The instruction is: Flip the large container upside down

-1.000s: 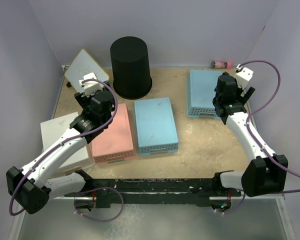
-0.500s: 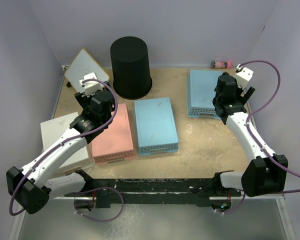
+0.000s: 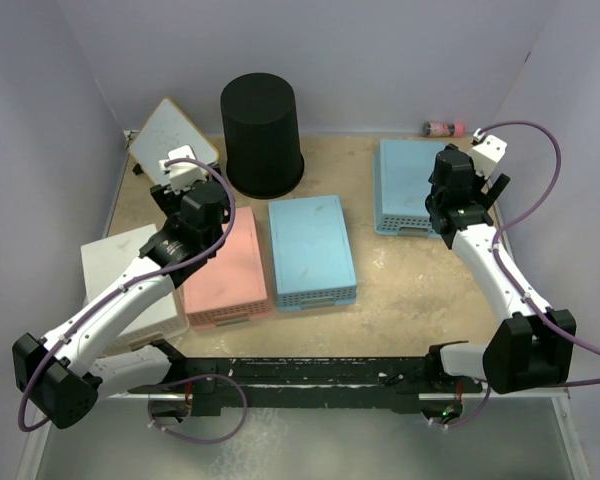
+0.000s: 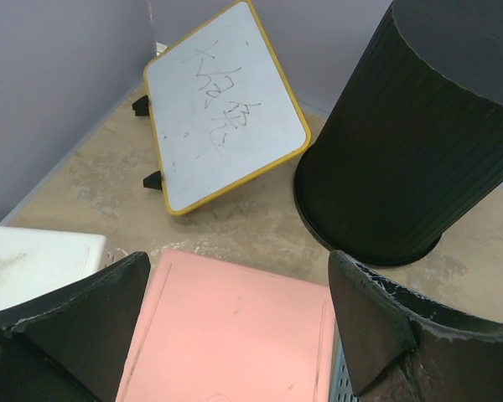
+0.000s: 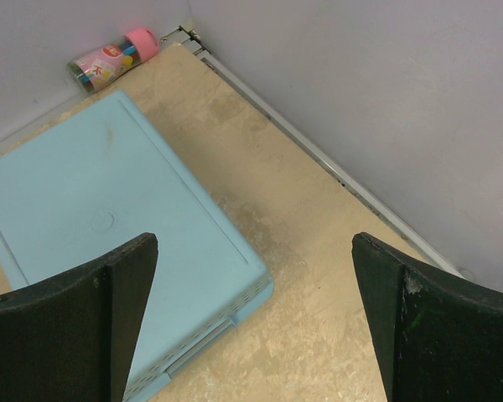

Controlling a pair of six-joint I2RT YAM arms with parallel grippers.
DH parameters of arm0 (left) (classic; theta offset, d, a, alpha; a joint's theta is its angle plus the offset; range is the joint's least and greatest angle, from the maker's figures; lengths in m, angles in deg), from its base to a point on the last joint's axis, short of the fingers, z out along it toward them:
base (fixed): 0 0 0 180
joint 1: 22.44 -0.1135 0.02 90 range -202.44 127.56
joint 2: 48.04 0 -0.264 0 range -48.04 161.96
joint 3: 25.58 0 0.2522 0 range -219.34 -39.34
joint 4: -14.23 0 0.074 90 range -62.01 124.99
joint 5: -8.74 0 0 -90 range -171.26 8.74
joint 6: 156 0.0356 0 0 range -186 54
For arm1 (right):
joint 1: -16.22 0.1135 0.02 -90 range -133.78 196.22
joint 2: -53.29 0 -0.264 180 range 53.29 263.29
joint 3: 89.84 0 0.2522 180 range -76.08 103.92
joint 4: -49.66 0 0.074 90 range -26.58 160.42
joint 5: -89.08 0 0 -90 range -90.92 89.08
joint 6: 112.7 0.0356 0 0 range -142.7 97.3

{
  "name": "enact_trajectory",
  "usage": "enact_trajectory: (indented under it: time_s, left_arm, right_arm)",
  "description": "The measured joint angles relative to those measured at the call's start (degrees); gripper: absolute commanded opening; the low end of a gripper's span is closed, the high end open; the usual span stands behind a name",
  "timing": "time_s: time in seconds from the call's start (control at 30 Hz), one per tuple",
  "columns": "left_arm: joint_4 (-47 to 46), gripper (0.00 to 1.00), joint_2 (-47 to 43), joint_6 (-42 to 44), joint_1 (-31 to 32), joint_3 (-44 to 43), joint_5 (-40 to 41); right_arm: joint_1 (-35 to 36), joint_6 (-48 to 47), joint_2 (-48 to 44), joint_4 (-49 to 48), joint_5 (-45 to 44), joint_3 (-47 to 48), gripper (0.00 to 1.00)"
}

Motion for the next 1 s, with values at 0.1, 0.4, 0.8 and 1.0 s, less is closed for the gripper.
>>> enact_trajectory:
  time_s: [0.1,0.4,0.8,1.0]
  left_arm:
    - [-0.3,0.84,-0.2,0.1,0.0,0.2,-0.3]
    - [-0.3,0.84,-0.3,0.9,0.0,0.3,-2.1]
    - [-0.6,0.84,-0.3,1.4,0.0,0.5,-3.6]
    - [-0.7,0.84,-0.3,1.4,0.0,0.5,-3.6]
  right_arm:
    - [0.0,0.1,0.0,0.0,0.0,0.0,1.00]
    - [0.0,0.2,0.1,0.1,0.0,0.0,1.00]
    - [0.0,0.5,0.1,0.2,0.0,0.0,1.00]
    - [0.0,0.5,0.1,0.2,0.0,0.0,1.00]
